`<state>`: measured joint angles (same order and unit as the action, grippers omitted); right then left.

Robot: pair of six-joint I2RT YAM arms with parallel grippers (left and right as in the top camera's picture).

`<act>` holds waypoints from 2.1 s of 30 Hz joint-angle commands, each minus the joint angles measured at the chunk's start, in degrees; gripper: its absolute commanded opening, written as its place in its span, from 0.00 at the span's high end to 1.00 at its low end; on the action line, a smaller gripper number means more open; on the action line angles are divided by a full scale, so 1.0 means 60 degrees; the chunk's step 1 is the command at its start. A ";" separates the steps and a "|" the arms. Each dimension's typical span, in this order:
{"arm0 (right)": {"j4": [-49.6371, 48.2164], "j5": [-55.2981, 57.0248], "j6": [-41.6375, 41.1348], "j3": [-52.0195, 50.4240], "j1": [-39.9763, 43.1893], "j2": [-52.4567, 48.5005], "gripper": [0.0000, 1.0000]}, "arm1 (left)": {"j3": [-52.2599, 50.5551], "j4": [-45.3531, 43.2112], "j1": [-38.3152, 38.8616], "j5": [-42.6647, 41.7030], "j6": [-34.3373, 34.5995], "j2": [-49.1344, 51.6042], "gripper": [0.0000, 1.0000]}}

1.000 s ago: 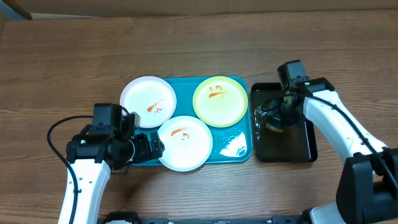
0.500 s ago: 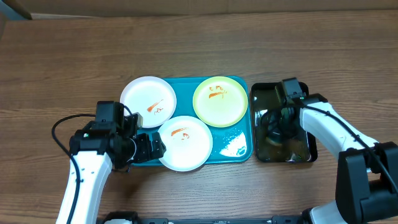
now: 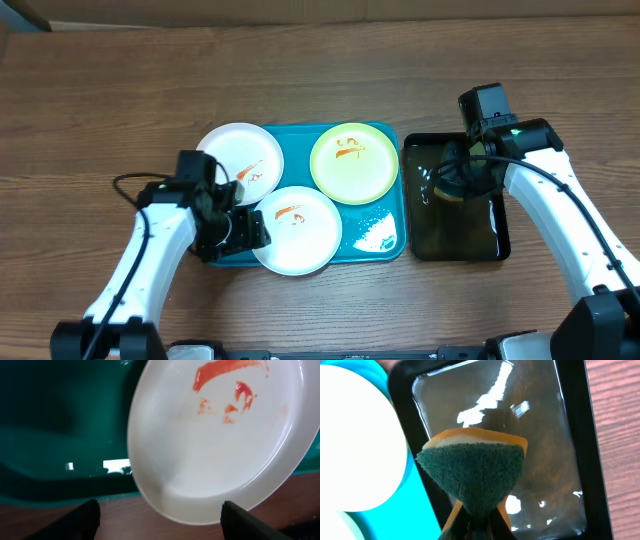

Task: Clean dirty plates on tray and stack at the side

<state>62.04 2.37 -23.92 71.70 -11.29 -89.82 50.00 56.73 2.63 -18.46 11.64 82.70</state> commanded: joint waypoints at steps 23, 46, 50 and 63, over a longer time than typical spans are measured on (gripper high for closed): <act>-0.0357 -0.3271 0.2007 0.0222 -0.0135 0.0200 0.96 | 0.0058 -0.1818 0.1406 0.0142 -0.0109 0.1647 0.80; -0.1902 -0.3202 0.1446 0.0222 -0.4597 -0.1155 0.96 | 0.0058 -0.2113 0.1406 0.0171 0.0029 0.1647 0.96; -0.2229 -0.3206 0.1082 0.0222 -0.5023 -0.1617 0.96 | 0.0058 -0.2113 0.1406 0.0146 0.0033 0.1647 0.96; -0.4313 -0.2805 0.0594 0.0222 -0.5672 -0.2430 0.96 | 0.0058 -0.2109 0.1406 0.0142 0.0033 0.1647 0.96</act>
<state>37.10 -14.96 -17.80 71.68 -45.04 -104.18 50.00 44.49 10.85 -17.15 11.62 92.29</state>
